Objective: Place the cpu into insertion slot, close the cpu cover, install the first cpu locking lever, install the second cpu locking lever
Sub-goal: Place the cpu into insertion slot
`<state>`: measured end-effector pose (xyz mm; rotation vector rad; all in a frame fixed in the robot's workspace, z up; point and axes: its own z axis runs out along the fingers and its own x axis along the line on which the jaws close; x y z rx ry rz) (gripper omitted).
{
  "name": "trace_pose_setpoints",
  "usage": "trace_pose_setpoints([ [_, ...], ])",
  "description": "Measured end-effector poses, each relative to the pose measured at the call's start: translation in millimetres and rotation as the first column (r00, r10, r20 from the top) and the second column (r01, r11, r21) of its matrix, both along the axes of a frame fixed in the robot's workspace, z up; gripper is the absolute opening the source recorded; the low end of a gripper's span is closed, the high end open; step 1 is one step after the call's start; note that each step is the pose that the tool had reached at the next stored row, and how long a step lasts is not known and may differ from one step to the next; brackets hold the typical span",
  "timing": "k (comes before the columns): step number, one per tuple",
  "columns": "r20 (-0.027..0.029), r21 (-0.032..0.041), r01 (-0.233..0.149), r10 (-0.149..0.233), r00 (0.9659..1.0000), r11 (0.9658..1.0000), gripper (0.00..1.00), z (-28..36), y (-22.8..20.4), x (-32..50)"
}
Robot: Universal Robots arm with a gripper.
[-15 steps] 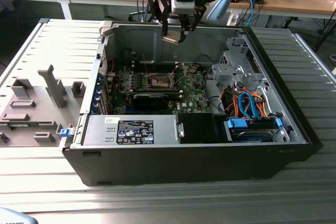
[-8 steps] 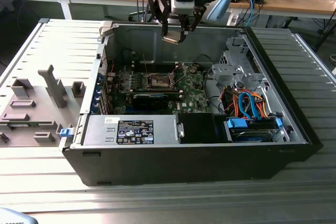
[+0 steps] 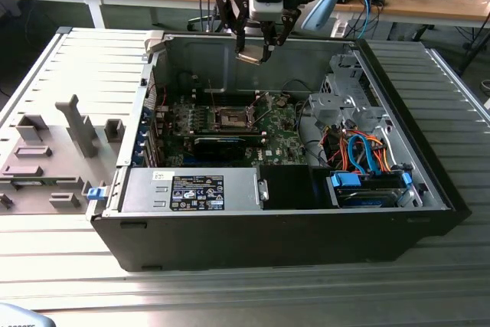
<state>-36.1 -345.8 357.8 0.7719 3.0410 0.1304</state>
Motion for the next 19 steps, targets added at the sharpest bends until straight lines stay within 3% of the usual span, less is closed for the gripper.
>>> trace_pose_setpoints([
  [19, -0.0001, -0.0001, 0.013, -0.013, 0.9999, 0.9999, 0.54, 0.0, 0.0, 0.0],
])
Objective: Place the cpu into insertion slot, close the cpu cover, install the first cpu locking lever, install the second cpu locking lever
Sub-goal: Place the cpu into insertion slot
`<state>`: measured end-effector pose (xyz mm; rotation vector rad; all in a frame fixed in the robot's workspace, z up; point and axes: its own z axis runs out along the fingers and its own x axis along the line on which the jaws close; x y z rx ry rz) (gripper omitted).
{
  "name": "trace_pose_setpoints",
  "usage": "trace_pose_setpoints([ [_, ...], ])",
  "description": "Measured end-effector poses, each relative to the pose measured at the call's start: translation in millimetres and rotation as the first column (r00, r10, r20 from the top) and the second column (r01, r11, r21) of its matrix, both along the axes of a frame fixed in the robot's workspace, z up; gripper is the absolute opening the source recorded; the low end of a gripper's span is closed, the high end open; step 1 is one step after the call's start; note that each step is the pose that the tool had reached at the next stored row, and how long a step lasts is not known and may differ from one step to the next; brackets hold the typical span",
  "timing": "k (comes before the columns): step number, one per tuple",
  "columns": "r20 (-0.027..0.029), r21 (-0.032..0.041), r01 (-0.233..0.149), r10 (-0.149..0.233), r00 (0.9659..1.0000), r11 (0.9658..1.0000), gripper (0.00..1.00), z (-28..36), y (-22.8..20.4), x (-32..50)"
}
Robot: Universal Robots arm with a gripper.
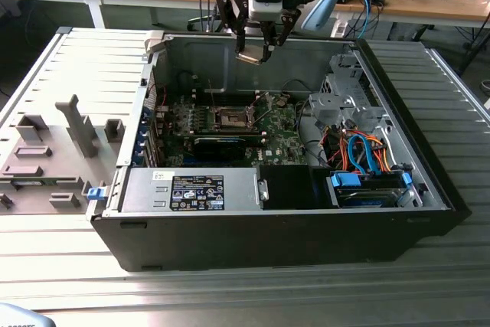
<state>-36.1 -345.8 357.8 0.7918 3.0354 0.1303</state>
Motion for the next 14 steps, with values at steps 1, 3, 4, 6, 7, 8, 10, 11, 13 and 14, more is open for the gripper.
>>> trace_pose_setpoints([
  [1, 0.0001, 0.0, 0.0, 0.0, 1.0, 1.0, 0.54, 0.0, 0.0, 0.0],
  [3, 0.0, 0.0, 0.001, -0.001, 1.0, 1.0, 0.54, 0.0, 0.0, 0.0],
  [4, 0.0, 0.0, 0.002, -0.002, 1.0, 1.0, 0.54, 0.0, 0.0, 0.0],
  [6, 0.0, 0.0, 0.003, -0.003, 1.0, 1.0, 0.54, 0.0, 0.0, 0.0],
  [7, 0.0, 0.0, 0.004, -0.004, 1.0, 1.0, 0.54, 0.0, 0.0, 0.0],
  [8, 0.0, 0.0, 0.004, -0.004, 1.0, 1.0, 0.54, 0.0, 0.0, 0.0],
  [10, 0.0, 0.0, 0.005, -0.005, 1.0, 1.0, 0.54, 0.0, 0.0, 0.0],
  [11, 0.0, 0.0001, 0.006, -0.006, 1.0, 1.0, 0.54, 0.0, 0.0, 0.0],
  [13, 0.0001, 0.0, 0.007, -0.007, 1.0, 1.0, 0.54, 0.0, 0.0, 0.0],
  [14, 0.0, 0.0001, 0.008, -0.008, 1.0, 1.0, 0.54, 0.0, 0.0, 0.0],
])
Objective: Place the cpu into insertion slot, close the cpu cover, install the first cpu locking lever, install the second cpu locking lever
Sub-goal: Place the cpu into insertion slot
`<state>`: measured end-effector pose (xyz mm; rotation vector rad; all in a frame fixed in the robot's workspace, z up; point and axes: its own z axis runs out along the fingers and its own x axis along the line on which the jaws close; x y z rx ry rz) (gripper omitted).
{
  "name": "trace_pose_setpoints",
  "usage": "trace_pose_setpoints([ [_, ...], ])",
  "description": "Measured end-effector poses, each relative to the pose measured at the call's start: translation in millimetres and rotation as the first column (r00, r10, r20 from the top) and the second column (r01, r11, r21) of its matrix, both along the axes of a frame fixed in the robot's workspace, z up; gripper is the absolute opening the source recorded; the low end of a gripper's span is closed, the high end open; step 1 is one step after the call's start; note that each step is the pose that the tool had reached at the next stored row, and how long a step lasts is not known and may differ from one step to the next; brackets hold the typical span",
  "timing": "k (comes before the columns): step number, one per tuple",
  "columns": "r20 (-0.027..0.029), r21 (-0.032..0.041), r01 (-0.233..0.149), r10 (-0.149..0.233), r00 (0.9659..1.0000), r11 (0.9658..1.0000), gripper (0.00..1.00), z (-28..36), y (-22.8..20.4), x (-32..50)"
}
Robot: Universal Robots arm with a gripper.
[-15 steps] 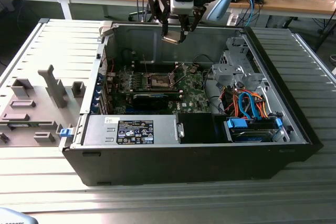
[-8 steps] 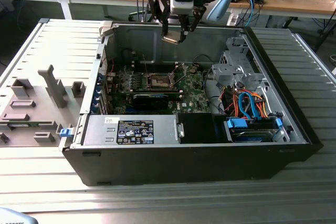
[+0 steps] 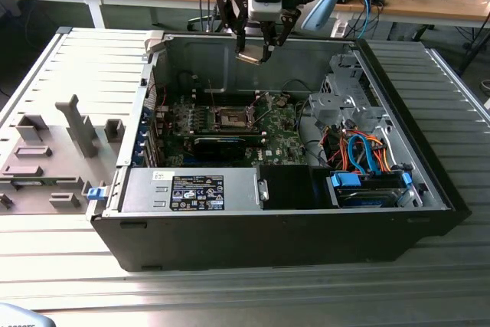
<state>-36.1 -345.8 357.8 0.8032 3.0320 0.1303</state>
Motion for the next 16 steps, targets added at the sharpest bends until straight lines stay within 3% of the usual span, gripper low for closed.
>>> trace_pose_setpoints([
  [16, 0.0, 0.0, 0.009, -0.009, 1.0, 1.0, 0.54, -0.1, 0.0, 0.0],
])
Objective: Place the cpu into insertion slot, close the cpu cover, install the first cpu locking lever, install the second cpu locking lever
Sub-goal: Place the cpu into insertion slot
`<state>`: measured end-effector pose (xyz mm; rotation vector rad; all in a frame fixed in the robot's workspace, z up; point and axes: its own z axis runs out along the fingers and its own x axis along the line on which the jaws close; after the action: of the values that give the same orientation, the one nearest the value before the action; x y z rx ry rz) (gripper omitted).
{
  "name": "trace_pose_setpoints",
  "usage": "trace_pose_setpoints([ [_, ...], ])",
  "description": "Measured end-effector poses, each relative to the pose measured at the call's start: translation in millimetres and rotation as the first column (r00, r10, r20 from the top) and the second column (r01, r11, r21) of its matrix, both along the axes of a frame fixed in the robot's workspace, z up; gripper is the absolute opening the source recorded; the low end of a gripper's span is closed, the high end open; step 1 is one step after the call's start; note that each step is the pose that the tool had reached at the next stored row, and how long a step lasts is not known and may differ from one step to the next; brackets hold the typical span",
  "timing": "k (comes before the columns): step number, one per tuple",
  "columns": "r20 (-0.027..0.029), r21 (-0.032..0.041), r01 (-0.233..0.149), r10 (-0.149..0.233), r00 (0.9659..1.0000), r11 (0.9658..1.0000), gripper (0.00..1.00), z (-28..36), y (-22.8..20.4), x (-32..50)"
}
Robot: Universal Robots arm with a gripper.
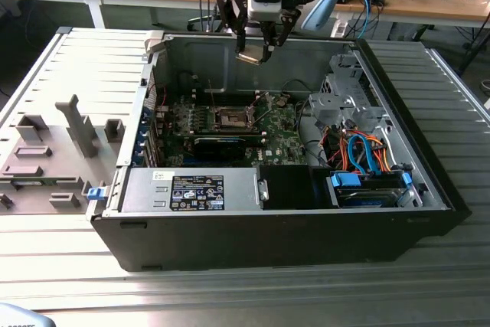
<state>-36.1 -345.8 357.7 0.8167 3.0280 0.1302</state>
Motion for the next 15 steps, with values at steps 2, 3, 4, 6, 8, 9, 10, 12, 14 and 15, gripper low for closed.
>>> trace_pose_setpoints([
  [2, 0.0, 0.0, 0.002, -0.002, 1.0, 1.0, 0.54, 0.0, 0.0, 0.0],
  [3, 0.0, 0.0, 0.002, -0.002, 1.0, 1.0, 0.54, 0.0, 0.0, 0.0],
  [4, 0.0, 0.0, 0.003, -0.003, 1.0, 1.0, 0.54, 0.0, 0.0, 0.0],
  [6, 0.0, 0.0, 0.004, -0.004, 1.0, 1.0, 0.54, 0.0, 0.0, 0.0],
  [8, 0.0, 0.0, 0.005, -0.005, 1.0, 1.0, 0.54, 0.0, 0.0, 0.0],
  [9, -0.0001, 0.0, 0.005, -0.005, 1.0, 1.0, 0.54, 0.0, 0.0, 0.0],
  [10, 0.0, 0.0, 0.006, -0.006, 1.0, 1.0, 0.54, -0.1, 0.0, 0.0],
  [12, 0.0, 0.0, 0.007, -0.007, 1.0, 1.0, 0.54, -0.1, 0.0, 0.0],
  [14, 0.0, 0.0, 0.008, -0.008, 1.0, 1.0, 0.54, -0.1, 0.0, 0.0],
  [15, 0.0, 0.0, 0.009, -0.009, 1.0, 1.0, 0.54, -0.1, 0.0, 0.0],
])
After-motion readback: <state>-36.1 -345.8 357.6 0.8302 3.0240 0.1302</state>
